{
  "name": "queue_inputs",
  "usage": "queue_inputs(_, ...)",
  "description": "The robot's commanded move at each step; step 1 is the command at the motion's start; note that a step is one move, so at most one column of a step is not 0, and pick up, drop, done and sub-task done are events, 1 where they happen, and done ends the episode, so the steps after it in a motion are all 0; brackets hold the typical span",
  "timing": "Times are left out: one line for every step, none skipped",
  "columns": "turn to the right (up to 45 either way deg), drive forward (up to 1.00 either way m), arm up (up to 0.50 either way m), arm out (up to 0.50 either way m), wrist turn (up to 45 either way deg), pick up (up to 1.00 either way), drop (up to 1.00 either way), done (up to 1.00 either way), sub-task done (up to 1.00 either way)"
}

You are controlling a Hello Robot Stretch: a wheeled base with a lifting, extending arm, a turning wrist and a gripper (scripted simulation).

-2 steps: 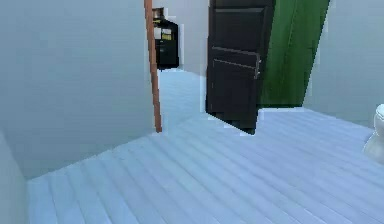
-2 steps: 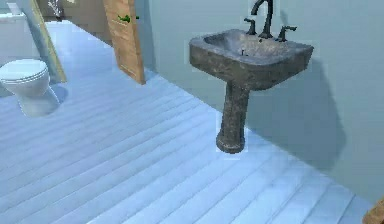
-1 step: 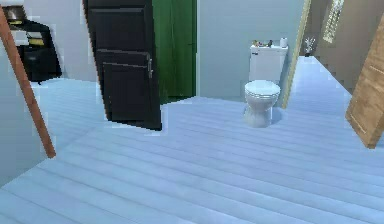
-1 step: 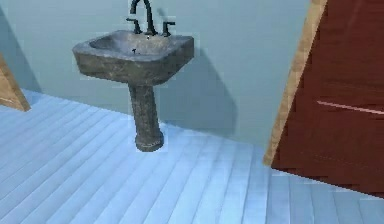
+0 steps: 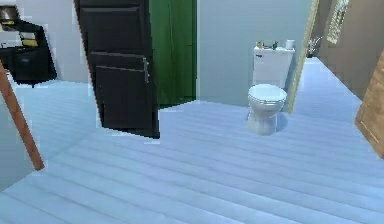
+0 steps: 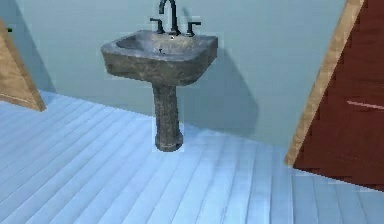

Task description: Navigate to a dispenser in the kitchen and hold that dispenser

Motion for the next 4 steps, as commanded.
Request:
queue_inputs(-18.0, 0.0, 0.0, 0.0, 0.0, 0.0, 0.0, 0.0, 0.0)
queue_inputs(0.0, 0.15, 0.0, 0.0, 0.0, 0.0, 0.0, 0.0, 0.0)
queue_inputs(-9.0, 0.0, 0.0, 0.0, 0.0, 0.0, 0.0, 0.0, 0.0)
queue_inputs(0.0, 1.0, 0.0, 0.0, 0.0, 0.0, 0.0, 0.0, 0.0)
